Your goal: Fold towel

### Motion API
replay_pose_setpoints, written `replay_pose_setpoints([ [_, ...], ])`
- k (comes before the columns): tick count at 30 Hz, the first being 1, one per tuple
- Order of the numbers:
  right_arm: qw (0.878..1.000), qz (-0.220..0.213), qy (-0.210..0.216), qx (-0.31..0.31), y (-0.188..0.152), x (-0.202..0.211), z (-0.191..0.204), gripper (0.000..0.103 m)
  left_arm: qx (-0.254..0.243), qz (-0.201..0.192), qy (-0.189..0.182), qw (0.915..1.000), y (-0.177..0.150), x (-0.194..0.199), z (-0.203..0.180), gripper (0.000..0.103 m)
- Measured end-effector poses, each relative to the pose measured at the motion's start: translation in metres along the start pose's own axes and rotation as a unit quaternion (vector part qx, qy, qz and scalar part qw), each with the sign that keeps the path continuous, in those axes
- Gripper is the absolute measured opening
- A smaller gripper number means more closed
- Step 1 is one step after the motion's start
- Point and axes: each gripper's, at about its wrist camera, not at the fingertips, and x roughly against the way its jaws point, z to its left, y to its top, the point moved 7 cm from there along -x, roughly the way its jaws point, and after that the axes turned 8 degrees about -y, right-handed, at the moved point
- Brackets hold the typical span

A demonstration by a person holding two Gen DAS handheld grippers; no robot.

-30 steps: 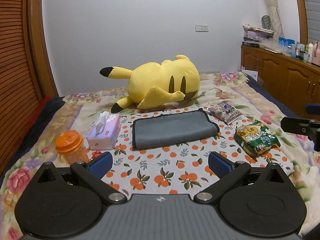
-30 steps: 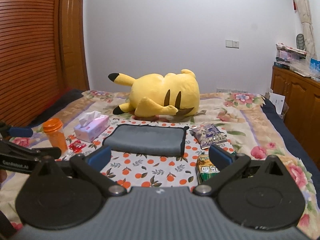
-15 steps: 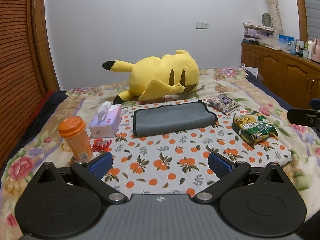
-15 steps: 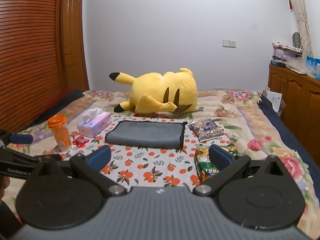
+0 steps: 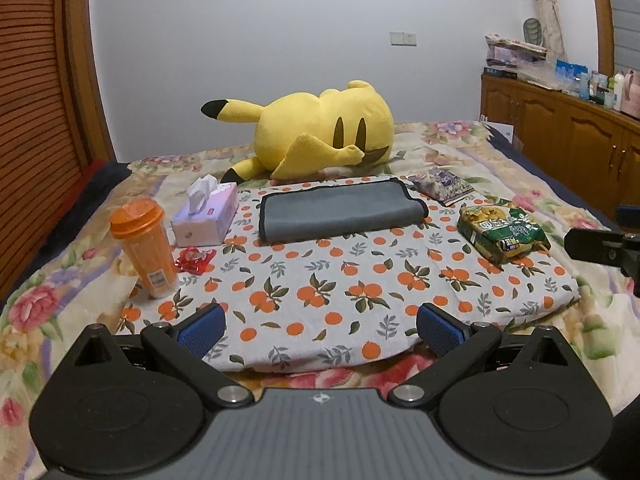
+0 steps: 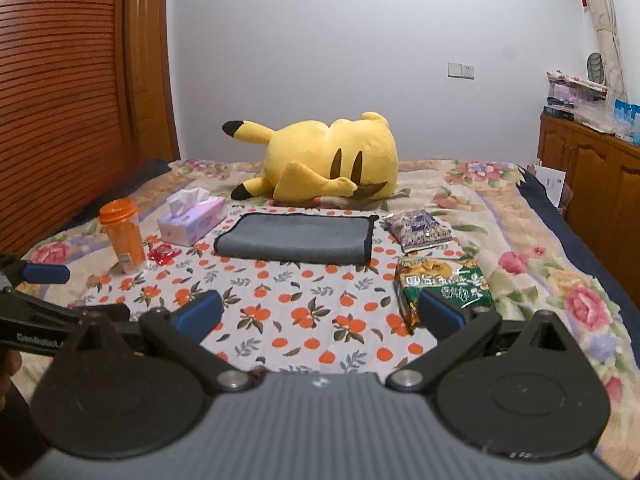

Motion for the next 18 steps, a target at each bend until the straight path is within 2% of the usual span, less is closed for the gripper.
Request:
replay_pose_setpoints([
  [18, 1.000, 0.019, -0.004, 0.015, -0.030, -0.005, 0.006, 0.103, 0.012, 0.009, 0.001, 0.9999, -0.021, 0.002, 0.003, 0.103],
])
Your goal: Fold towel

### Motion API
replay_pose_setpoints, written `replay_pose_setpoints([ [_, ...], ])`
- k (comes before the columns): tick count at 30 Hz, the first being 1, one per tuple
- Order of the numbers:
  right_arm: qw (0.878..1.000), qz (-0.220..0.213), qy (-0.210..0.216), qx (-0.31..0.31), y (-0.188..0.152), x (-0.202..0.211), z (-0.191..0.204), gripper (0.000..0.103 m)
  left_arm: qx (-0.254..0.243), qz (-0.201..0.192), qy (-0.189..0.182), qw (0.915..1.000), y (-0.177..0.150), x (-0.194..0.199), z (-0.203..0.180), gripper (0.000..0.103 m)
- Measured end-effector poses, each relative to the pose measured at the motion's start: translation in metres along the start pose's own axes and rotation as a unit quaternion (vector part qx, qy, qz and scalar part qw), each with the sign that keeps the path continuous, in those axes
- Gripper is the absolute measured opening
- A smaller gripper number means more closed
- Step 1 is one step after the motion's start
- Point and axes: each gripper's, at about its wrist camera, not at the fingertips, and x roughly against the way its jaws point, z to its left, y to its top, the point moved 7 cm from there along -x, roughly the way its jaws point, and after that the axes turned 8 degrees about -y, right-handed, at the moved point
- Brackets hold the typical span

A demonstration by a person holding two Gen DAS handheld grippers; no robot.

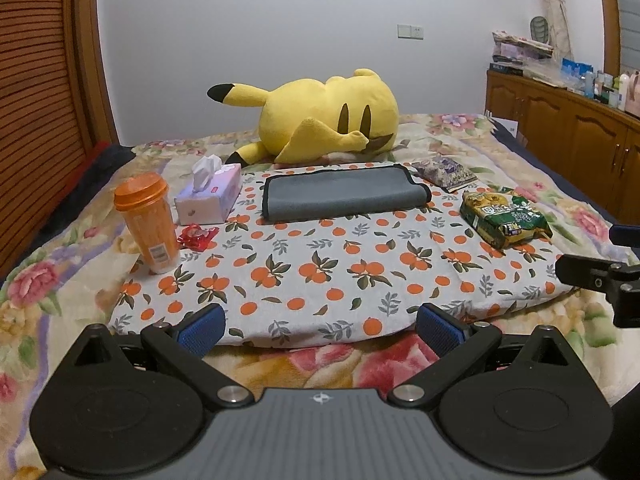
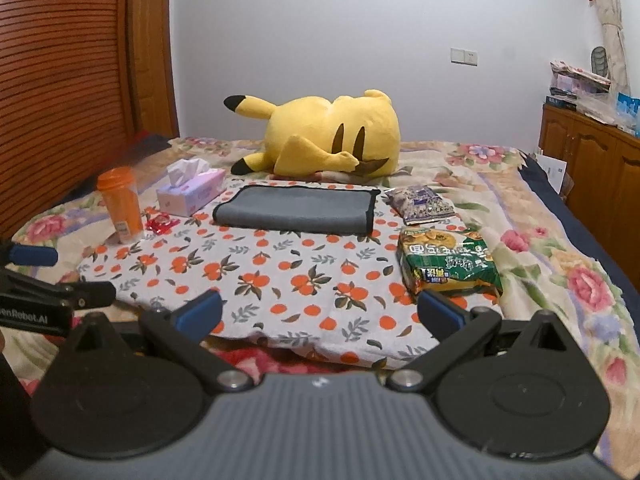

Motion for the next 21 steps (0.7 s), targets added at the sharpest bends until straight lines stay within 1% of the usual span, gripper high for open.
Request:
replay_pose_setpoints([
  [12, 1.000, 0.008, -0.018, -0.007, -0.006, -0.006, -0.006, 0.103, 0.001, -0.002, 0.005, 1.0000, -0.002, 0.001, 0.003, 0.103],
  [21, 1.000, -0.002, -0.024, -0.011, -0.005, -0.002, -0.010, 0.103, 0.004, -0.027, 0.011, 0.9996, 0.002, 0.010, 0.005, 0.103],
])
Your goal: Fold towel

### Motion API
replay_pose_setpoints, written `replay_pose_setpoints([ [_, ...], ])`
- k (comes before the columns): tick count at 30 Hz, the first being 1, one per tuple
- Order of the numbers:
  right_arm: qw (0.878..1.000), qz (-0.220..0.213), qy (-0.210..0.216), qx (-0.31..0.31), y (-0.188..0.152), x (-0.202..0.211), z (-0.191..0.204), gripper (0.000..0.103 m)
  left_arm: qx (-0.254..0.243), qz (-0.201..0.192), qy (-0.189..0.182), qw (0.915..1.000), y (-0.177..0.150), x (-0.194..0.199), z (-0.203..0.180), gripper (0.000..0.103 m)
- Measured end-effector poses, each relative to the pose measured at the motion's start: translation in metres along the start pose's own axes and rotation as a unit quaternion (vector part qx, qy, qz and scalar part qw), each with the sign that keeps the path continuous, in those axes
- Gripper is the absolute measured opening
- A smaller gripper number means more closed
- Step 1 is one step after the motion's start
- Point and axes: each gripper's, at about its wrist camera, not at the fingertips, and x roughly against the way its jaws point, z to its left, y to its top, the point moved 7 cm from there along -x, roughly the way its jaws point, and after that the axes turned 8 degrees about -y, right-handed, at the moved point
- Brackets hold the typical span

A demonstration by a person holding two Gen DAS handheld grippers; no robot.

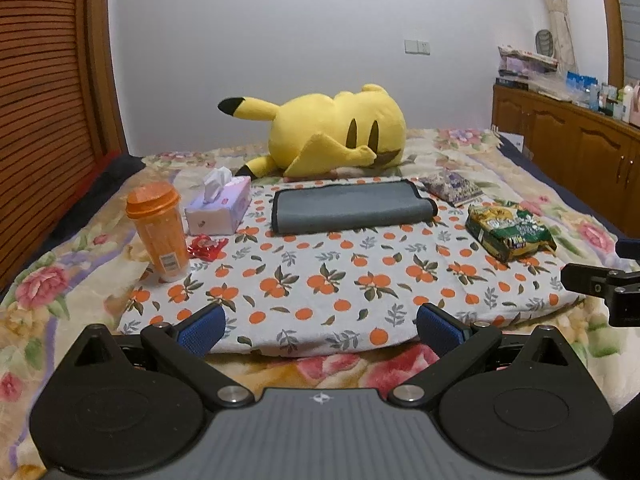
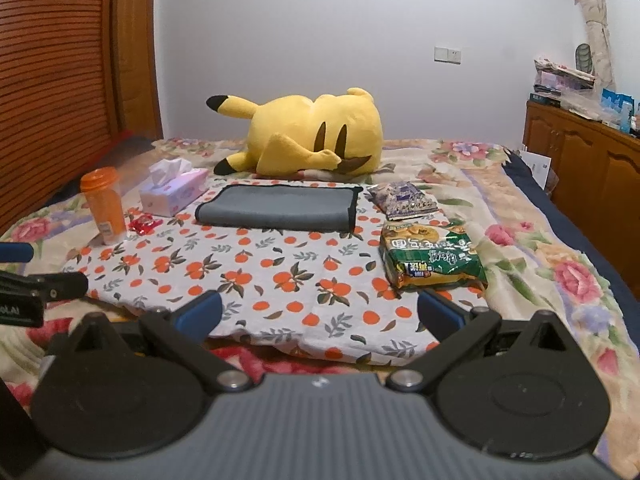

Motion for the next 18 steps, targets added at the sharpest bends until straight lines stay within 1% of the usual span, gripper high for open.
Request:
replay_pose_setpoints([
  [18, 0.999, -0.040, -0.002, -0.010, 0.007, 0.011, -0.005, 0.103, -0.005, -0.057, -0.001, 0.9984, 0.010, 0.017, -0.003, 0.103],
])
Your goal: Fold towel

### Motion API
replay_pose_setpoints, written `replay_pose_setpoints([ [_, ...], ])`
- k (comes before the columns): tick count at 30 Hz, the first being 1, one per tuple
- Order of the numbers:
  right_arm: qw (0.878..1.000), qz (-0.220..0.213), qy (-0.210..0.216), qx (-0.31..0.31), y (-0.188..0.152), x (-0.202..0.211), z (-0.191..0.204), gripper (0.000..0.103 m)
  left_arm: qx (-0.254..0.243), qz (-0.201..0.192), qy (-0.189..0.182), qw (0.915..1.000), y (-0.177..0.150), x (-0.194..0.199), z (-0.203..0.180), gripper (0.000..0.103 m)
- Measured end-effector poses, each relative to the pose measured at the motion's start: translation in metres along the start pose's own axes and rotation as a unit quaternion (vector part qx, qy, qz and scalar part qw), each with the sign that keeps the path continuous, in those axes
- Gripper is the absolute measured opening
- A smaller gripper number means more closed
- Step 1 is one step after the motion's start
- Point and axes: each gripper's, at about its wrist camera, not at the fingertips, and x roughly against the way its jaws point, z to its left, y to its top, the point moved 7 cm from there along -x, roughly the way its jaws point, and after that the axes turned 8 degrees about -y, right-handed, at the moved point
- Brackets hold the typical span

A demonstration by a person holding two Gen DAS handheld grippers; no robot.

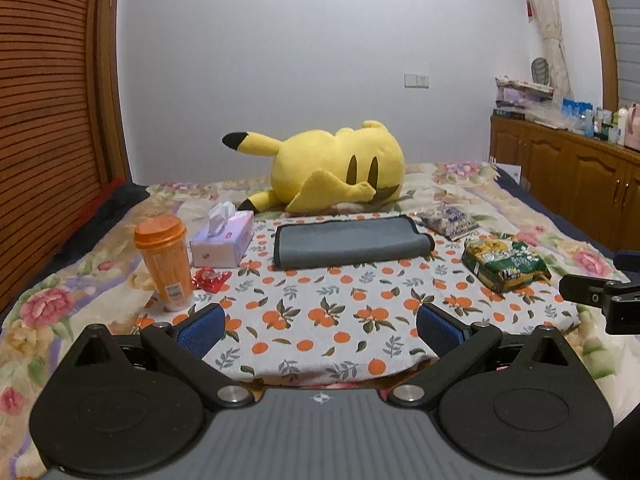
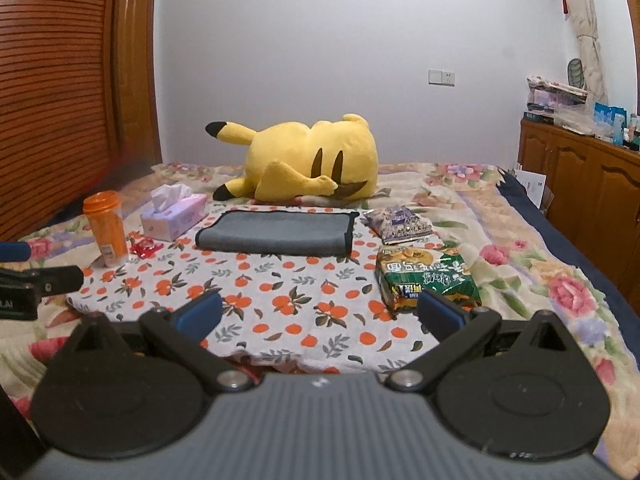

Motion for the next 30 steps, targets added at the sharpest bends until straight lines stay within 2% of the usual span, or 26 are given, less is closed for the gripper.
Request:
replay_pose_setpoints([
  [14, 1.000, -0.028, -0.004, -0.004, 0.005, 0.008, -0.003, 0.103, -0.017, -0.035, 0.001, 0.9993, 0.007, 0.010, -0.006, 0.103],
  [25, 0.998, -0.061, -0.008, -0.023, 0.011, 0.019, -0.011, 0.103, -0.012, -0.063, 0.002, 0.9980, 0.013, 0.017, -0.004, 0.103],
  [30, 0.998, -0.062, -0.011, -0.027, 0.012, 0.018, -0.013, 0.103, -0.011, -0.064, 0.003, 0.9979, 0.013, 0.017, -0.004, 0.103],
])
